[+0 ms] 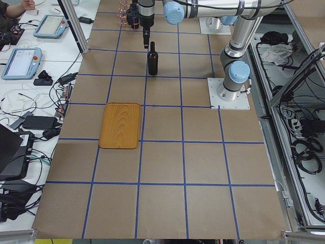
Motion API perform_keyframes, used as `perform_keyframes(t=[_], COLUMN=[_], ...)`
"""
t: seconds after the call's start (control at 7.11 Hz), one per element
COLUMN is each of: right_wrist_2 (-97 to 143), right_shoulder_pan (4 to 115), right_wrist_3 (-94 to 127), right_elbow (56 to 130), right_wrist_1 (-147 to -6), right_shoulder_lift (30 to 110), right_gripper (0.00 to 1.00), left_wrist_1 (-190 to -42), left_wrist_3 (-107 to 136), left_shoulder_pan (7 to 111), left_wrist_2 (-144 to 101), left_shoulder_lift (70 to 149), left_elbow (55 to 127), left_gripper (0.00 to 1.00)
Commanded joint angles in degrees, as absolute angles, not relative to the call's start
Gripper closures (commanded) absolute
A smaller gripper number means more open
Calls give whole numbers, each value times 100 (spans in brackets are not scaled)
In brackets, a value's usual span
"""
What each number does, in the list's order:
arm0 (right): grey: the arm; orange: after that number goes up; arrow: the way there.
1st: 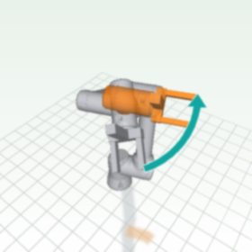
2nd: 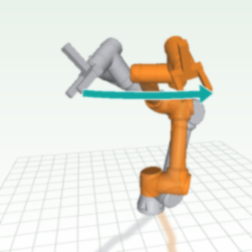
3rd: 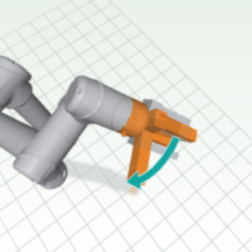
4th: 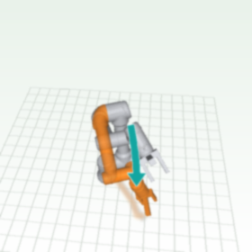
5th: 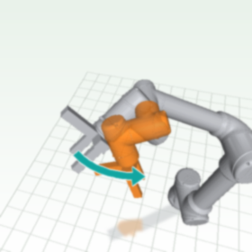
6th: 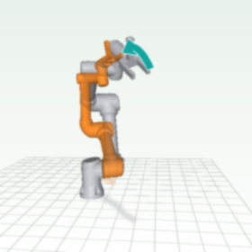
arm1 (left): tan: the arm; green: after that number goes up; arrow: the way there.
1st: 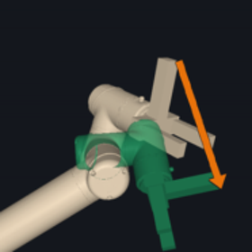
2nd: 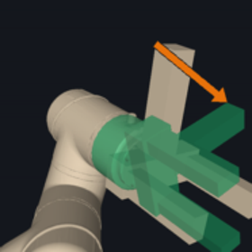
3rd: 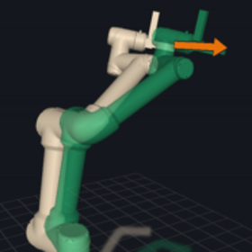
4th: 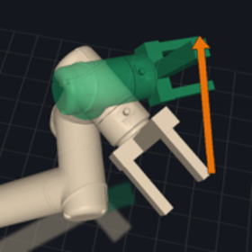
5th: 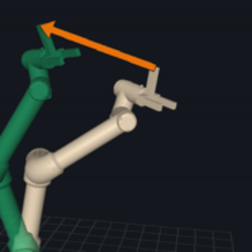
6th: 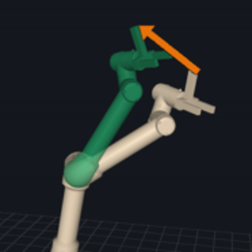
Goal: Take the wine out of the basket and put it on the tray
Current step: 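Move the left gripper over the standing bottle while the right gripper withdraws to the rack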
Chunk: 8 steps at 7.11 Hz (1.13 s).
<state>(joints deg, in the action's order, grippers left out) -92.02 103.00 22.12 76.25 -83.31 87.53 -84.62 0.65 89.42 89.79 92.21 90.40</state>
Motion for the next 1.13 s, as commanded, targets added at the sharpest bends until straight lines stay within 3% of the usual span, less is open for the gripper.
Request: perform_keyframes(t=[0.0,0.84,0.99], right_wrist_2=[-9246,-9228,-9229], right_shoulder_pan=[10169,9290,9299], right_wrist_3=[1262,-132,-123], right_elbow=[7638,7945,7945], right_wrist_1=[-8297,-8366,-8411], right_shoulder_lift=[8780,9176,9176], right_gripper=[0,0,0], left_wrist_1=[-8359,-7980,-7972], left_wrist_3=[456,273,272], left_shoulder_pan=[9499,9545,9536], left_wrist_2=[8965,9017,9009], left_shoulder_lift=[9237,9413,9413], left_elbow=[9350,9913,9966], left_gripper=[0,3,8])
